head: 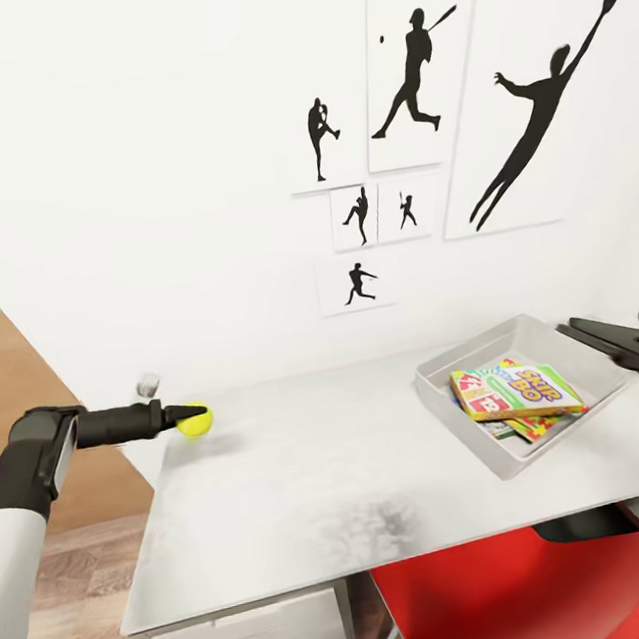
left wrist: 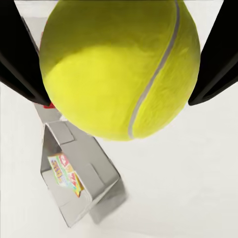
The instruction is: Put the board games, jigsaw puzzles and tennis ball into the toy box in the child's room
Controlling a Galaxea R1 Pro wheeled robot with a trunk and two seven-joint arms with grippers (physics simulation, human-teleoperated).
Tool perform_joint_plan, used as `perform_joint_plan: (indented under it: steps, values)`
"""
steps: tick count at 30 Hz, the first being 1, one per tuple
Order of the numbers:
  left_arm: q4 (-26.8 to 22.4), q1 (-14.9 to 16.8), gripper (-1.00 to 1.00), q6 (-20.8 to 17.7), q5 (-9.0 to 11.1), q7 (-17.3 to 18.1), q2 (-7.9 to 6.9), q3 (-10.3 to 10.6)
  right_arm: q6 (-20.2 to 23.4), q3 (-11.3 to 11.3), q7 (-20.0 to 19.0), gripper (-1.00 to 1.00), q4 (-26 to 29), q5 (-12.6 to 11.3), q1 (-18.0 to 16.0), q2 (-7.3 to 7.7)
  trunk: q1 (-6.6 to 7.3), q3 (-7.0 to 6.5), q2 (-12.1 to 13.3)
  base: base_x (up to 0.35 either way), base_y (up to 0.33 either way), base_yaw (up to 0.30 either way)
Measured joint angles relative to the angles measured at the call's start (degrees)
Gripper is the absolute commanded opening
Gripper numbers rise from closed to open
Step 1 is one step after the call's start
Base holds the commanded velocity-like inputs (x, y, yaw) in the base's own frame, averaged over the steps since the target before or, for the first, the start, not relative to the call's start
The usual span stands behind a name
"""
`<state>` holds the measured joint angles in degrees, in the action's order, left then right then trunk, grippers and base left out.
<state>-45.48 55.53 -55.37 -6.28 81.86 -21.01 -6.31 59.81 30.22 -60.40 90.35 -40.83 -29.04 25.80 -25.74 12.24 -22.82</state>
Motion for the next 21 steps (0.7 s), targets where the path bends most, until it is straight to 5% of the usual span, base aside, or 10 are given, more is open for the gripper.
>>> perform_joint_plan:
  steps: [5,12,17,21]
  values:
    - [-9.46,-2.08,-1.00,-1.57,0.03,7.58,-0.02,0.05,-0.01,4.14,-2.60,1.00,-0.06,-0.14,1.06,2.39,0.00,-0.44,0.00,0.000,0.000,-0.164]
    - [-21.37,-4.26,-1.00,-3.01,0.50,7.61,0.07,-0.07,-0.01,5.52,-3.48,1.00,-0.13,0.01,1.25,3.23,0.00,-1.04,0.01,0.000,0.000,-0.172]
    - [-25.47,-4.46,-1.00,-3.84,0.77,7.62,0.28,-0.26,-0.01,5.70,-3.59,1.00,-0.23,0.08,1.29,3.33,0.00,-1.47,0.01,-0.001,-0.001,-0.173]
    - [-27.47,-4.50,-1.00,-4.00,3.06,7.76,0.44,-0.31,-0.01,5.77,-3.66,1.00,-0.34,0.11,1.33,3.32,-0.01,-1.82,0.02,-0.057,-0.099,-0.175]
